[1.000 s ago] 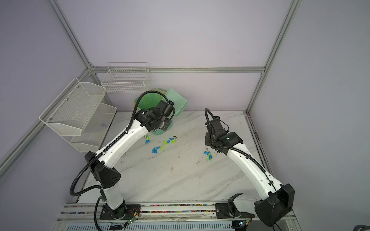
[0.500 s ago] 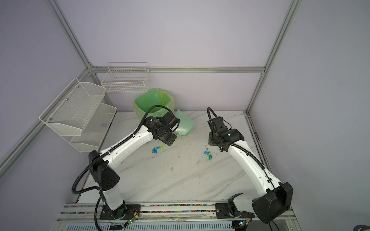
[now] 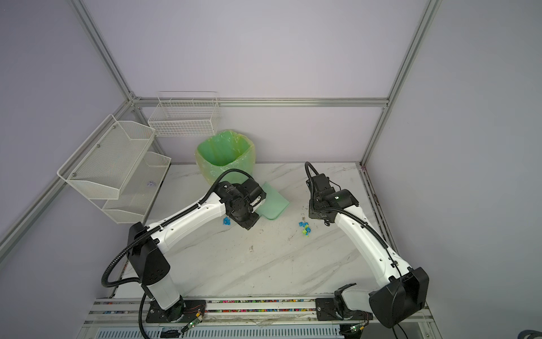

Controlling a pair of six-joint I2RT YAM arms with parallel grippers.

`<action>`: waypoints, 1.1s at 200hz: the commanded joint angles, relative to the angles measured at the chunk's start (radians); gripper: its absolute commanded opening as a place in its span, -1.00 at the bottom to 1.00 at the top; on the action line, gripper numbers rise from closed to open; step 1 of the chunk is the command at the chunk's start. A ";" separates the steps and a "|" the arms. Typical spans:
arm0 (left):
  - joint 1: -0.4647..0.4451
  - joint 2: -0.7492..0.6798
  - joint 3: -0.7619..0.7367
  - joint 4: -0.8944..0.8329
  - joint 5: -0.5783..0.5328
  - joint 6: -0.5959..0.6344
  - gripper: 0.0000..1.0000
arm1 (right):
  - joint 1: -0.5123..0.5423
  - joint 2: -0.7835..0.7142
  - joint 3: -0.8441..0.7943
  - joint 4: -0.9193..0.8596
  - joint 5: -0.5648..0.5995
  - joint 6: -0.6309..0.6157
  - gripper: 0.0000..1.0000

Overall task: Sweep away the paper scraps from the table
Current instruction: 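Bring the empty dustpan back down beside the remaining scraps with the left gripper, then lower the brush beside the scraps with the right gripper while the left holds the dustpan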

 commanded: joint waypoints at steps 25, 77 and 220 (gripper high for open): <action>-0.045 -0.028 -0.116 0.012 0.073 -0.023 -1.00 | -0.005 0.004 0.005 -0.081 -0.002 0.031 -1.00; -0.056 -0.027 -0.166 0.020 0.093 -0.024 -1.00 | -0.007 0.028 -0.006 -0.142 0.054 0.078 -1.00; -0.094 0.046 -0.224 0.056 0.164 0.046 -1.00 | -0.006 0.057 0.002 -0.173 0.003 0.039 -1.00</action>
